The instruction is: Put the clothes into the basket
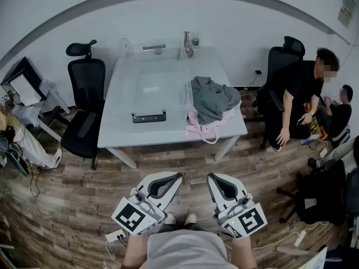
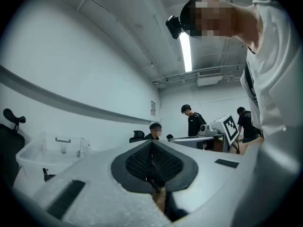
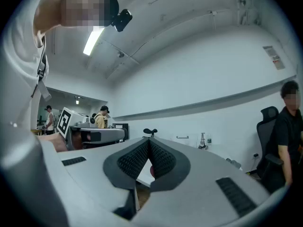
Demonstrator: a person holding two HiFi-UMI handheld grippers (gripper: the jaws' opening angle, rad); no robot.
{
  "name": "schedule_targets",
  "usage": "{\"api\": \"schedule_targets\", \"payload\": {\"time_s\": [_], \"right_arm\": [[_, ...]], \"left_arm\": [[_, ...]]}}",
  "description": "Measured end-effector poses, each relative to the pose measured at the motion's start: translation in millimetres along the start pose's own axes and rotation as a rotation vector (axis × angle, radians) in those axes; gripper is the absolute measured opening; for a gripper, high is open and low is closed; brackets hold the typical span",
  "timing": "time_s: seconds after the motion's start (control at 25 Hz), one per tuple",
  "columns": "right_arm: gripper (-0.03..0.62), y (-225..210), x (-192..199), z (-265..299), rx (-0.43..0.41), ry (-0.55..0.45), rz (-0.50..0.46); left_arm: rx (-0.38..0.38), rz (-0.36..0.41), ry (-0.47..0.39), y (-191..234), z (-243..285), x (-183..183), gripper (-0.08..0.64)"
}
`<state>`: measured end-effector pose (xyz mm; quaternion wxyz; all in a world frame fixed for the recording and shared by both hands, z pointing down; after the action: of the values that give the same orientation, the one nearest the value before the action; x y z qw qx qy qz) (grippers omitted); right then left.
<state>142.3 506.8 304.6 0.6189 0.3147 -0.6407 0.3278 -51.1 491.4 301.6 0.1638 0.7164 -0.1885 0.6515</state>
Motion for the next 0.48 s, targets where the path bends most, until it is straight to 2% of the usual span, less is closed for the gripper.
{"api": "schedule_targets", "payload": {"time_s": [0.16, 0.36, 0.48], "right_arm": [[0.003, -2, 0, -1, -0.006, -0.004, 0.001], [0.005, -9, -2, -11, -0.01, -0.028, 0.025], [0.004, -10, -2, -17, -0.024, -0.027, 0.002]], "left_arm": [[-0.013, -0.014, 0.012, -3, 1, -1, 0.005], [-0.031, 0.009, 0.008, -13, 4, -6, 0.005], [-0.043, 0.026, 0.002, -19, 5, -6, 0.005]]}}
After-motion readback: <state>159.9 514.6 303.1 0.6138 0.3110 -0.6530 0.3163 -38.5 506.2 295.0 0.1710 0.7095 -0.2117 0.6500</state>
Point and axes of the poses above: the fingertips, and each gripper's own axes: z forward along the fingers, y to its left, x out of its underside, the point moved 8 cm from there along -z, backward along the fingers, and after that the axes turned 6 degrees about x, right-handed, at the moved point
